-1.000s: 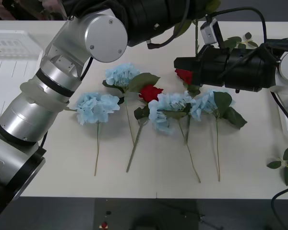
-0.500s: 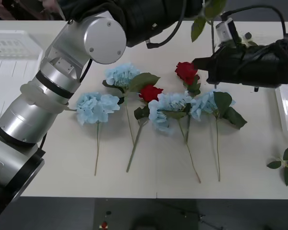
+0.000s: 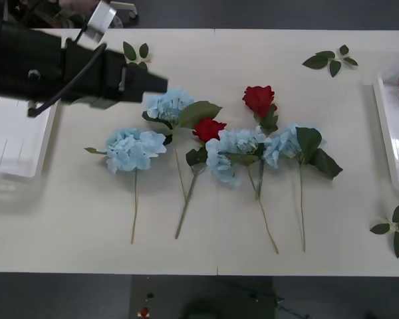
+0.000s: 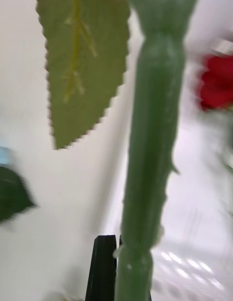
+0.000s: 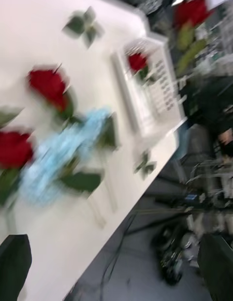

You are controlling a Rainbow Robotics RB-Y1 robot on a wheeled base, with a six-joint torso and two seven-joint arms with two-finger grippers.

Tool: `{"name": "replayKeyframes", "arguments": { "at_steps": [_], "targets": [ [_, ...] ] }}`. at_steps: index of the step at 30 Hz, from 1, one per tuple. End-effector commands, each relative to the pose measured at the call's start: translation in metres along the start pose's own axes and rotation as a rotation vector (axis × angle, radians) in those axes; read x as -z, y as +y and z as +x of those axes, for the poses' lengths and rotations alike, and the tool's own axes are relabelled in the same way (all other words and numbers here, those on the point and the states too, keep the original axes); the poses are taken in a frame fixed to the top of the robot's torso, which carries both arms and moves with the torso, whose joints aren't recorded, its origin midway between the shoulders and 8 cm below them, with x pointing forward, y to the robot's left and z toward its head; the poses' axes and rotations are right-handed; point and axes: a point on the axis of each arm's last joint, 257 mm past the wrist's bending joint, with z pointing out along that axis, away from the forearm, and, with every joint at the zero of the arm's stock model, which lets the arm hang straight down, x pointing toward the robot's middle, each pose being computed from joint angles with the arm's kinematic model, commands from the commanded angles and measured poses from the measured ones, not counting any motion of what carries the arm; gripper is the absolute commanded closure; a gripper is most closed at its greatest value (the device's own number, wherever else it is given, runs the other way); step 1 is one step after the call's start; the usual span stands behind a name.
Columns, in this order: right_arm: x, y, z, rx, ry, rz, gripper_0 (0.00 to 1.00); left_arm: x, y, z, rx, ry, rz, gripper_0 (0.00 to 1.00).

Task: Put the red flowers into the right box and the blue flowers into the left box

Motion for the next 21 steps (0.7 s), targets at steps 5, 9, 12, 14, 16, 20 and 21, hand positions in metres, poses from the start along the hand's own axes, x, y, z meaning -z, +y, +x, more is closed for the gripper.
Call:
{"name": "replayKeyframes", "arguments": {
  "at_steps": [5, 9, 12, 14, 16, 20, 21],
  "targets": [
    [0.013, -0.111, 0.008, 0.013, -0.024, 0.336, 1.00, 0.035, 0.117, 0.117, -0.016, 0.335, -0.379, 0.00],
    [0.003, -0.136, 0.011, 0.069, -0.049, 0.448, 1.00, 0.028, 0.159, 0.143, 0.044, 0.380, -0.467, 0.00],
    [-0.008, -0.154, 0.027, 0.084, -0.033, 0.538, 1.00, 0.011, 0.187, 0.144, 0.077, 0.344, -0.539, 0.00],
    [-0.015, -0.160, 0.038, 0.070, -0.019, 0.571, 1.00, -0.001, 0.200, 0.136, 0.089, 0.309, -0.574, 0.00],
    [-0.024, -0.161, 0.048, 0.045, -0.001, 0.590, 1.00, -0.015, 0.214, 0.129, 0.097, 0.283, -0.608, 0.00],
    [-0.034, -0.163, 0.050, 0.011, 0.006, 0.625, 1.00, -0.041, 0.234, 0.115, 0.083, 0.249, -0.647, 0.00],
    [-0.033, -0.166, 0.049, 0.008, 0.008, 0.642, 1.00, -0.048, 0.239, 0.111, 0.075, 0.242, -0.658, 0.00]
  ]
}}
